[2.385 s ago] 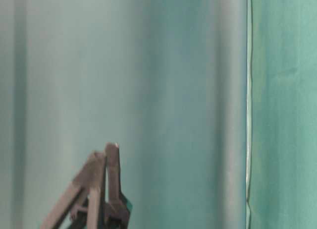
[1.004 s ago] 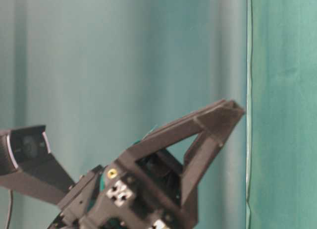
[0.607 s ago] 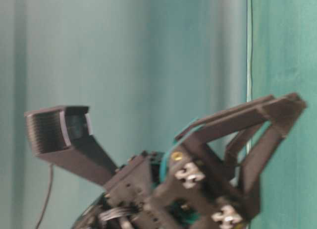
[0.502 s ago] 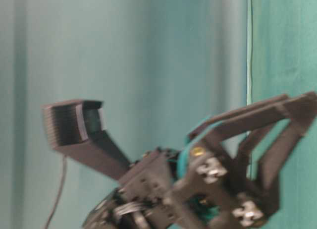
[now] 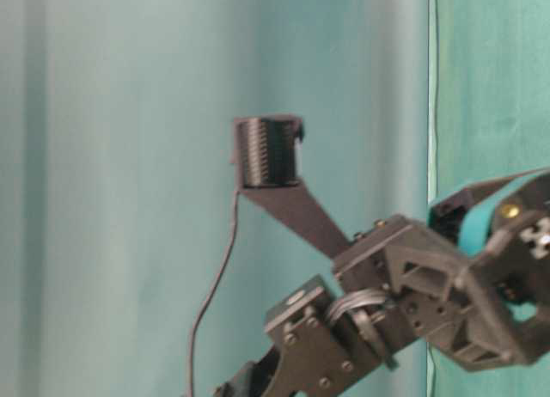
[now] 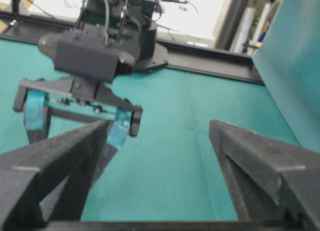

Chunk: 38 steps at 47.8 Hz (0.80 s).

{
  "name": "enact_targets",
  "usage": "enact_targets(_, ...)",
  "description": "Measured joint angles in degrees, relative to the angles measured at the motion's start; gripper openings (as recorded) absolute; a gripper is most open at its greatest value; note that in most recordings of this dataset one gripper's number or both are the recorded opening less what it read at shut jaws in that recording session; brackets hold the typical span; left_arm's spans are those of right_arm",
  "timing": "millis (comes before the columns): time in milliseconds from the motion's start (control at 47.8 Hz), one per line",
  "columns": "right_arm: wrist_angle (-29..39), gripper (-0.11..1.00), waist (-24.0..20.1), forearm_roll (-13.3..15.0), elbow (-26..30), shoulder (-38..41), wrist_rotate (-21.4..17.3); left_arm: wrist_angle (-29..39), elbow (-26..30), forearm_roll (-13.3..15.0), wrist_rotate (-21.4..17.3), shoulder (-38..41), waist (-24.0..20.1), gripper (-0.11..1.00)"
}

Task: Peel off the Velcro with your right arm.
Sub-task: 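Lower the left gripper and close it on the strip's end, then lift the strip upright with the left gripper toward the center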

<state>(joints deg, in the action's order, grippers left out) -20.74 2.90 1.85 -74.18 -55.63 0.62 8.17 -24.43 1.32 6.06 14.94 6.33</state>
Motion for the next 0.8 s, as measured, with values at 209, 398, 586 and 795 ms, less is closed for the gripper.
enact_targets(209,-0.1,0.63,0.0,0.0,-0.1,-0.1,-0.1,-0.4,0.6,0.0,0.0,2.2,-0.1,0.9)
enact_targets(398,-0.1,0.63,-0.1,0.0,-0.2,-0.1,0.0,-1.7,0.6,-0.1,0.0,3.6,-0.2,0.85)
enact_targets(586,-0.1,0.63,0.0,0.0,-0.1,-0.1,-0.1,-2.0,0.6,-0.1,0.0,4.0,-0.2,0.65)
enact_targets(795,-0.1,0.63,-0.1,-0.1,-0.1,-0.1,0.0,-1.9,0.6,-0.1,0.2,4.0,-0.3,0.23)
